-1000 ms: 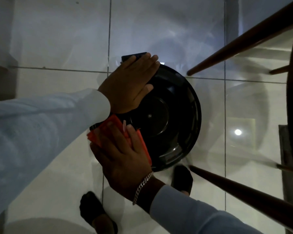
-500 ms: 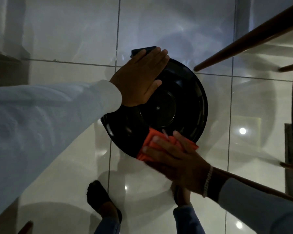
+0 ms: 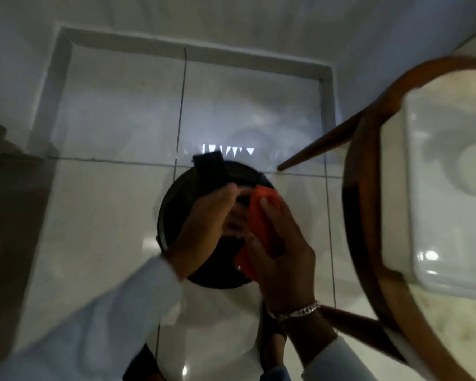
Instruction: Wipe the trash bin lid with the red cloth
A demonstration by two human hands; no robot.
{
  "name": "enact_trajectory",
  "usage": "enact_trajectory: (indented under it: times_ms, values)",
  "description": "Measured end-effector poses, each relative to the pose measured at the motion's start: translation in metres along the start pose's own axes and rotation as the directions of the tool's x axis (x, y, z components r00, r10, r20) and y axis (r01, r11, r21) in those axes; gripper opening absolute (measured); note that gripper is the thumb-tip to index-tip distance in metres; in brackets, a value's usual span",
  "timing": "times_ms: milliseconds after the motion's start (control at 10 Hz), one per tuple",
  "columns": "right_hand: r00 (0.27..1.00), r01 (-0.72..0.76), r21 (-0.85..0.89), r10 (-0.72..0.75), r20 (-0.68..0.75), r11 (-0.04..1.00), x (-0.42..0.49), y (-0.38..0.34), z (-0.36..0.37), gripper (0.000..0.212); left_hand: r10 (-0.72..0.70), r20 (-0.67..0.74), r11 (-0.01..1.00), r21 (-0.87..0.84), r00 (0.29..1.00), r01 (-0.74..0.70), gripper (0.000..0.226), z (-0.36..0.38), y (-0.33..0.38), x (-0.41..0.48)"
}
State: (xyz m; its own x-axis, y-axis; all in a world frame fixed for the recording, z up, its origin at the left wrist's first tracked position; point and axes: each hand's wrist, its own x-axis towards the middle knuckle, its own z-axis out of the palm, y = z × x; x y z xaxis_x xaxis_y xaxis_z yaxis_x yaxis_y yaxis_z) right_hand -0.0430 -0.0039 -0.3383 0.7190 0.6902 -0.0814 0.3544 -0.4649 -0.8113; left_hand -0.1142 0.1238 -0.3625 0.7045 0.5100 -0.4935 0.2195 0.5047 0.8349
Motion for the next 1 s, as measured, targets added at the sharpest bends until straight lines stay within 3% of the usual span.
enact_trajectory:
  times_ms: [100,200,300,400,500,600,700,800,900,1000]
  values:
    - [0.995,-0.104,0.159,0.102,0.021,0.982,0.020,-0.051,-0.025,0.055,-0.073,0.131,0.967,-0.233,0.989,0.102,0.062,0.009,0.037,-0.035]
    - [0.981,-0.191,0.410,0.192,0.040,0.892,0.038,-0.082,-0.069,0.052,-0.019,0.095,0.974,-0.223,0.995,0.040,0.053,0.030,0.074,-0.038]
    - [0.960,-0.163,0.544,0.260,-0.107,0.823,0.050,-0.087,-0.151,0.056,0.012,0.069,0.959,-0.283,0.998,0.008,0.050,0.099,0.123,-0.038]
    - [0.892,-0.355,0.723,0.446,0.072,0.593,0.047,-0.079,-0.170,0.052,0.029,-0.015,0.931,-0.364,0.999,-0.033,0.049,0.129,0.129,-0.044]
    - [0.843,-0.452,0.701,0.521,0.133,0.552,0.045,-0.065,-0.195,0.037,-0.006,-0.246,0.990,-0.140,0.969,-0.029,0.047,0.168,0.122,-0.044]
    - [0.883,-0.341,0.559,0.461,-0.085,0.756,0.054,-0.039,-0.235,0.041,0.020,-0.217,1.000,0.020,0.976,-0.016,0.052,0.218,0.125,-0.044]
    - [0.900,-0.311,0.406,0.404,-0.164,0.859,0.061,-0.014,-0.243,0.044,0.026,-0.169,0.990,0.141,0.985,-0.002,0.053,0.239,0.116,-0.044]
    - [0.906,-0.293,0.233,0.347,-0.241,0.927,0.065,0.007,-0.234,0.035,0.039,-0.161,0.967,0.256,0.986,0.004,0.052,0.247,0.117,-0.051]
    - [0.921,-0.299,0.117,0.318,-0.224,0.947,0.066,0.012,-0.224,0.025,0.179,-0.226,0.905,0.420,0.957,-0.070,0.040,0.240,0.134,-0.050]
    - [0.956,-0.214,-0.122,0.182,-0.228,0.969,0.056,-0.004,-0.225,0.024,0.308,-0.242,0.864,0.476,0.920,-0.164,0.033,0.225,0.171,-0.061]
